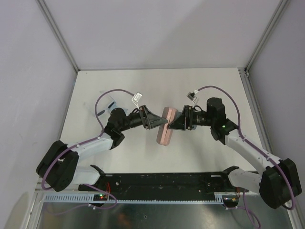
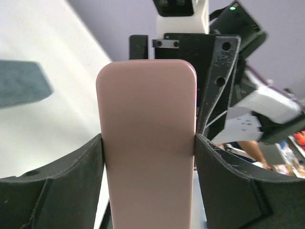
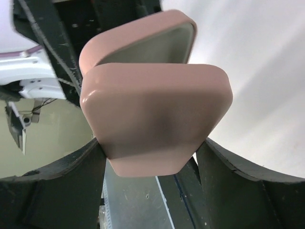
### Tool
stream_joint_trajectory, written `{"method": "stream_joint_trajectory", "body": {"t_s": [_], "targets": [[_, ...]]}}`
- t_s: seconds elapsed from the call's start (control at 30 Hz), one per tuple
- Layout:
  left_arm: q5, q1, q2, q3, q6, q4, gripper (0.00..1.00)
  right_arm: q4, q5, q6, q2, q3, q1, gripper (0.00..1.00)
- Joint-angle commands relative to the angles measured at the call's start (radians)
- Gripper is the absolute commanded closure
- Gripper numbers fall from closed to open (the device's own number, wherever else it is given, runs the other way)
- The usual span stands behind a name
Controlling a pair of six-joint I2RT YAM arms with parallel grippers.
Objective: Organize the sunglasses
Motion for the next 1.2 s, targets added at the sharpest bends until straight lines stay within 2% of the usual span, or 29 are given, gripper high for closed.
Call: {"method": "stream_joint_trajectory", "body": {"t_s": [0.0,0.2,0.3,0.37,0.5,0.6,0.73,0.97,1.17], "targets": [[-0.031,-0.025,-0.015,0.0,0.158,-0.163,0.7,-0.168,0.226,-0.099,0.075,-0.001,-0.025,0.67],[-0.232,-0.089,0.037,0.05,0.327,-0.425,0.7,-0.213,0.413,-0.127,0.155,-0.001,0.027,0.68],[-0.368,-0.126,0.075,0.083,0.375,-0.543,0.7,-0.221,0.492,-0.135,0.198,-0.001,0.064,0.62],[-0.427,-0.136,0.097,0.09,0.381,-0.582,0.7,-0.218,0.516,-0.139,0.222,-0.001,0.083,0.52],[-0.459,-0.138,0.12,0.088,0.377,-0.598,0.69,-0.205,0.493,-0.144,0.232,-0.001,0.105,0.31],[-0.451,-0.131,0.124,0.089,0.366,-0.599,0.69,-0.201,0.456,-0.149,0.214,-0.001,0.104,0.16],[-0.387,-0.09,0.117,0.082,0.331,-0.571,0.69,-0.194,0.388,-0.148,0.161,-0.016,0.083,0.03],[-0.233,-0.012,0.03,0.073,0.281,-0.5,0.69,-0.231,0.29,-0.194,0.018,-0.048,0.005,0.01],[-0.115,0.039,-0.073,0.076,0.188,-0.435,0.69,-0.151,0.112,-0.193,-0.062,-0.093,-0.077,0.01]]}}
